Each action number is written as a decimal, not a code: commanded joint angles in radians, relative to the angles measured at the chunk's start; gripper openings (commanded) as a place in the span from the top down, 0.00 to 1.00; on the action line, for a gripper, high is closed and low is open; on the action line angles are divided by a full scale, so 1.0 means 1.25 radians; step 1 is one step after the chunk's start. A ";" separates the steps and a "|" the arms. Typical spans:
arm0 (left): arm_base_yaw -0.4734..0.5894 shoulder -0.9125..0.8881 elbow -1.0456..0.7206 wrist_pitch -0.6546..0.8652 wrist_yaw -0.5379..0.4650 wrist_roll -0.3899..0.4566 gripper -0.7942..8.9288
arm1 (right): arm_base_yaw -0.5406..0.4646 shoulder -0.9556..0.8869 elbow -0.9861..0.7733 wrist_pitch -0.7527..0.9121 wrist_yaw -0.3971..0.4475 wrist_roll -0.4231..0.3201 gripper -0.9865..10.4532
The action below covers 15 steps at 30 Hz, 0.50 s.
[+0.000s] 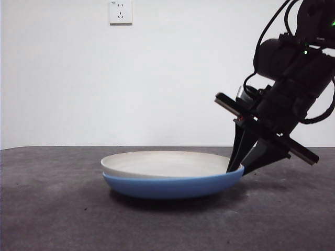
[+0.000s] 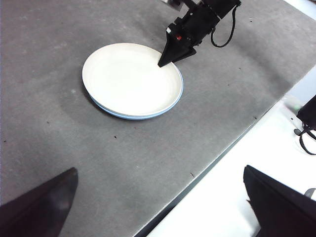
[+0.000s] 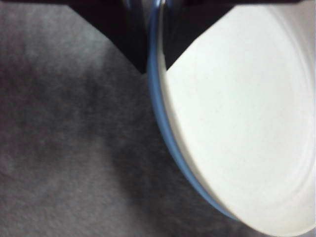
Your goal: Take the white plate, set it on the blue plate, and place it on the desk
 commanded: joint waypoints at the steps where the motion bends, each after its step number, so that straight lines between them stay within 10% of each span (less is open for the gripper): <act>1: -0.005 0.001 0.008 0.009 -0.003 0.009 0.34 | 0.004 0.023 0.016 0.014 -0.007 0.012 0.91; 8: -0.005 0.001 0.008 0.009 -0.003 0.009 0.34 | 0.004 0.027 0.016 0.017 -0.005 0.004 0.91; 15: -0.005 0.001 0.008 0.009 -0.003 0.009 0.34 | 0.000 0.023 0.020 0.016 -0.009 -0.030 0.55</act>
